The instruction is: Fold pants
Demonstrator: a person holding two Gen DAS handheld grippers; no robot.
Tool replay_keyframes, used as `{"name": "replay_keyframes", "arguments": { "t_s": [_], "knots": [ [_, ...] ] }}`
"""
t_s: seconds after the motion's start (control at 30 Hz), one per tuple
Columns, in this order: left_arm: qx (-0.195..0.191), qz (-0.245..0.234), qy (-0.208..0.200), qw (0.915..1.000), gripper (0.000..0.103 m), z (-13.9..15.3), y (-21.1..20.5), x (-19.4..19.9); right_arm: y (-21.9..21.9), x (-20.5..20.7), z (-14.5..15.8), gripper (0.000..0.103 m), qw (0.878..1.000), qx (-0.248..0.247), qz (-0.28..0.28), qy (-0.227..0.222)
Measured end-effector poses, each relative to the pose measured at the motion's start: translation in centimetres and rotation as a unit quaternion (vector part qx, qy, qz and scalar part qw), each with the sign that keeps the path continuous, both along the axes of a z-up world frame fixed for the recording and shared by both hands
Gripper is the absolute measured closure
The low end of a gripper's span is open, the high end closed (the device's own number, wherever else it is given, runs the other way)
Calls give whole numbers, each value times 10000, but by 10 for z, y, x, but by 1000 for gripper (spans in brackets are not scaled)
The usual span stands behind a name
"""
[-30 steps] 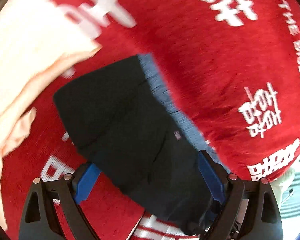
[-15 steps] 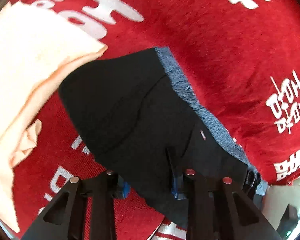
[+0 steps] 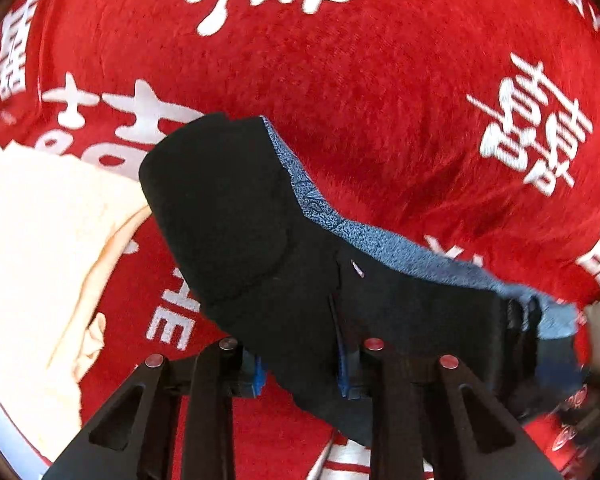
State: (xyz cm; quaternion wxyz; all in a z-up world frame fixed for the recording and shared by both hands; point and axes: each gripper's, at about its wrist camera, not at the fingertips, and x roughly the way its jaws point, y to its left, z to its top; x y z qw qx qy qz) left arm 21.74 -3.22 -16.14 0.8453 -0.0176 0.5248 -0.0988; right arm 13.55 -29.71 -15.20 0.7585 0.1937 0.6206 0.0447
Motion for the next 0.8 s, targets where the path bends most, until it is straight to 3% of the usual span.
{"name": "replay_keyframes", "arguments": {
  "t_s": [0.17, 0.33, 0.43, 0.53, 0.7, 0.73, 0.77, 0.8],
  "knots": [
    [449, -292, -325, 9980, 76, 3, -12, -14, 31, 80, 24, 20, 9952, 831, 502, 133],
    [675, -480, -523, 9952, 76, 4, -22, -20, 96, 153, 44, 16, 9851, 1012, 1320, 444],
    [800, -589, -644, 9930, 76, 7, -27, -24, 137, 173, 46, 16, 9786, 858, 1716, 749],
    [836, -633, -728, 9918, 76, 11, -28, -27, 183, 189, 31, 15, 9640, 468, 2307, 1239],
    [948, -690, -797, 9899, 76, 8, -29, -33, 211, 187, -1, 16, 9416, -79, 2804, 1862],
    [934, -689, -805, 9900, 76, 8, -28, -33, 210, 186, -5, 31, 9392, -32, 2834, 1937],
    [927, -679, -758, 9905, 76, 7, -27, -32, 205, 186, -7, 56, 9408, -22, 2788, 1928],
    [895, -639, -701, 9915, 76, 6, -25, -31, 198, 186, -6, 70, 9439, 76, 2693, 1907]
  ]
}}
